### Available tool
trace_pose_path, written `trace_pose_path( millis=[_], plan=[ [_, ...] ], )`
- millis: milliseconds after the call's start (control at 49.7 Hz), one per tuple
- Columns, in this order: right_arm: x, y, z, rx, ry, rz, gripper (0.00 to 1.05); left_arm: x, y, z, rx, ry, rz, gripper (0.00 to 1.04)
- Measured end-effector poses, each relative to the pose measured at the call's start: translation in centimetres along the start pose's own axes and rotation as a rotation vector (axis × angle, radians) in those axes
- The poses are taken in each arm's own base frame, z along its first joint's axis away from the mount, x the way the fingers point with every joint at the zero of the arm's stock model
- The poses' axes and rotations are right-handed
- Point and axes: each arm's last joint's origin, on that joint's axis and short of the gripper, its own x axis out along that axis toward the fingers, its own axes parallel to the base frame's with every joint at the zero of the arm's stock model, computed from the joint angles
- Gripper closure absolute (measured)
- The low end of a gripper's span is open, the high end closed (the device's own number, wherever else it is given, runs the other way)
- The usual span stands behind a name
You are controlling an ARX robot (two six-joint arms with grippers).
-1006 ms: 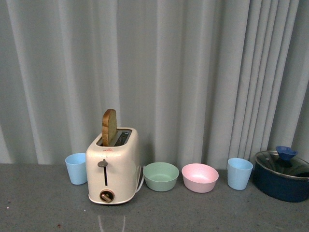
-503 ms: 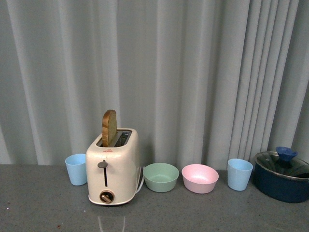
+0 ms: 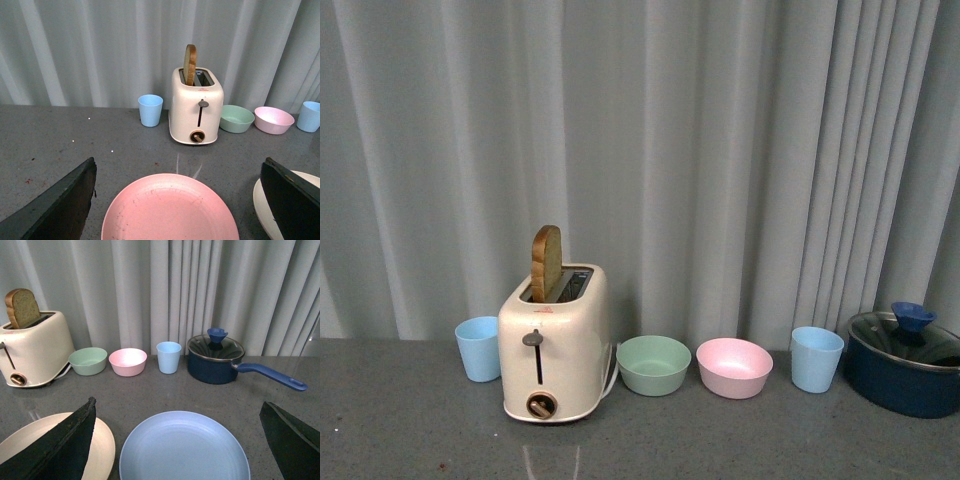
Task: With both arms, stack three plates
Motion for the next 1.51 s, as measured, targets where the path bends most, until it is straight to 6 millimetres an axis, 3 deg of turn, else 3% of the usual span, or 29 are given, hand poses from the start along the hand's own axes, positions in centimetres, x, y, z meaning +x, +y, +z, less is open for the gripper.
trace_pose_path(
  millis=[80,201,262,423,523,684,926,1147,1509],
  plan=[
    [0.0,0.0,0.0,0.000,0.000,0.000,0.07,0.0,0.0,0.0,-0.006,0.009,-0.009,0.07],
    [0.0,0.0,0.0,0.000,0.000,0.003,0.07,0.4,0.1,0.1,-0.170,0.431,-0.184,0.07],
    [0.0,0.0,0.0,0.000,0.000,0.002,0.07,1.0,0.3,0.6,-0.198,0.504,-0.190,0.07],
    [0.0,0.0,0.0,0.000,0.000,0.002,0.07,4.7,0.7,3.6,-0.143,0.526,-0.242,0.07],
    [0.0,0.0,0.0,0.000,0.000,0.002,0.07,7.8,1.4,4.0,-0.115,0.613,-0.281,0.07],
    [0.0,0.0,0.0,0.000,0.000,0.002,0.07,13.0,3.1,1.9,-0.037,0.846,-0.272,0.07],
    [0.0,0.0,0.0,0.000,0.000,0.002,0.07,18.2,5.8,-0.2,0.040,1.011,-0.230,0.07],
    [0.0,0.0,0.0,0.000,0.000,0.002,0.07,20.1,6.0,-2.0,0.144,1.061,-0.225,0.07],
    [0.0,0.0,0.0,0.000,0.000,0.002,0.07,21.8,5.0,-5.6,0.230,1.142,-0.221,0.07]
  ],
)
